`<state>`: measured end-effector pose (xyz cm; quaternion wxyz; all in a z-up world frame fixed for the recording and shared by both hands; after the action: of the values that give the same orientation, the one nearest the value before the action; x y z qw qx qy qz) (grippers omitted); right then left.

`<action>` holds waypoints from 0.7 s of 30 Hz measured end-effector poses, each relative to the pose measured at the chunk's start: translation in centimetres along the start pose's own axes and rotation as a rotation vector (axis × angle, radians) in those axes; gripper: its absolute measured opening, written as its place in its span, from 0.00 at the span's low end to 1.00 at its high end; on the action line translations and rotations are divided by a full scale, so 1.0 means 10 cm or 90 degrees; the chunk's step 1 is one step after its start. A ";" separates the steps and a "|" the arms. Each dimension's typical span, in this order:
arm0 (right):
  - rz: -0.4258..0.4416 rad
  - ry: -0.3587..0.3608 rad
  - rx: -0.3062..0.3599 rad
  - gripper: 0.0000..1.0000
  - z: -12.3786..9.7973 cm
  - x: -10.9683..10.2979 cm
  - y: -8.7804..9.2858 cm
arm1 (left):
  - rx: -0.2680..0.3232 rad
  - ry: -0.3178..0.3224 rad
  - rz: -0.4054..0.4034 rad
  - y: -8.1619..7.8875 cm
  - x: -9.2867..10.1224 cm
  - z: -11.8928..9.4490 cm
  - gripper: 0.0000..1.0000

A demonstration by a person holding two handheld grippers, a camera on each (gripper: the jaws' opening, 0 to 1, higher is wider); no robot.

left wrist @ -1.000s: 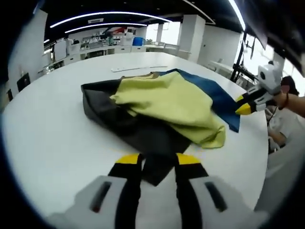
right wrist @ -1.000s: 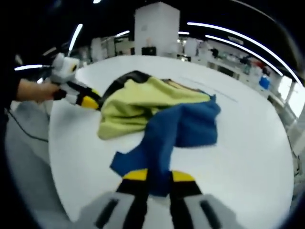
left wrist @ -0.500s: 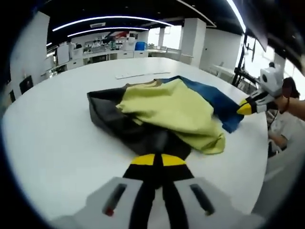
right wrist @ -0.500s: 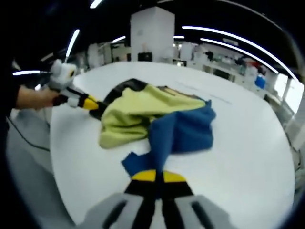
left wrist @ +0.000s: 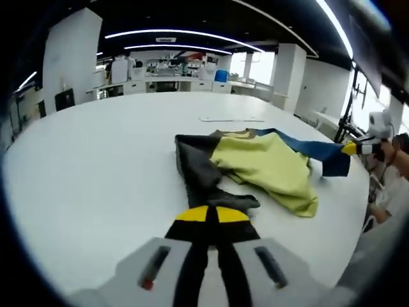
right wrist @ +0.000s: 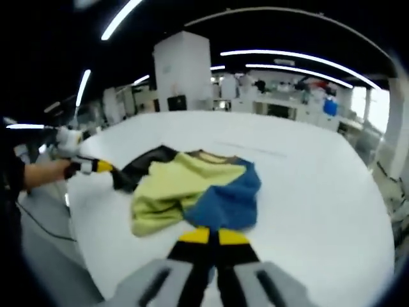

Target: Fold the garment on the visible template until the final outline fits inside the template.

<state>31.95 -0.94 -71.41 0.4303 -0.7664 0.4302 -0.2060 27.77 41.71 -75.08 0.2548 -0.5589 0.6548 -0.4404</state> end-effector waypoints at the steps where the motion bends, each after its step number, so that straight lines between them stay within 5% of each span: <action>1: 0.007 0.003 0.000 0.00 -0.01 0.04 -0.01 | 0.002 -0.005 -0.002 0.00 -0.03 -0.01 0.00; 16: 0.193 0.074 0.029 0.00 -0.20 0.61 -0.11 | 0.018 -0.148 -0.065 0.06 -0.89 -0.21 0.00; 21: 0.277 0.082 0.029 0.00 -0.20 0.79 -0.07 | 0.022 -0.168 -0.086 0.06 -1.00 -0.18 0.00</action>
<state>35.26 -8.33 -70.13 0.4534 -0.6307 0.6074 -0.1665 28.45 51.78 -76.34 0.3180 -0.6500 0.5691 -0.3906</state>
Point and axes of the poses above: the point that each gripper's makers call its tool centre point, and the gripper's own axes: z roughly forward along the fingers, x roughly to its right, y roughly out of its underside, the point moved 6 cm from there along -z, roughly backward along the fingers, and after that the axes turned 3 degrees about y, right-handed, at the moved point
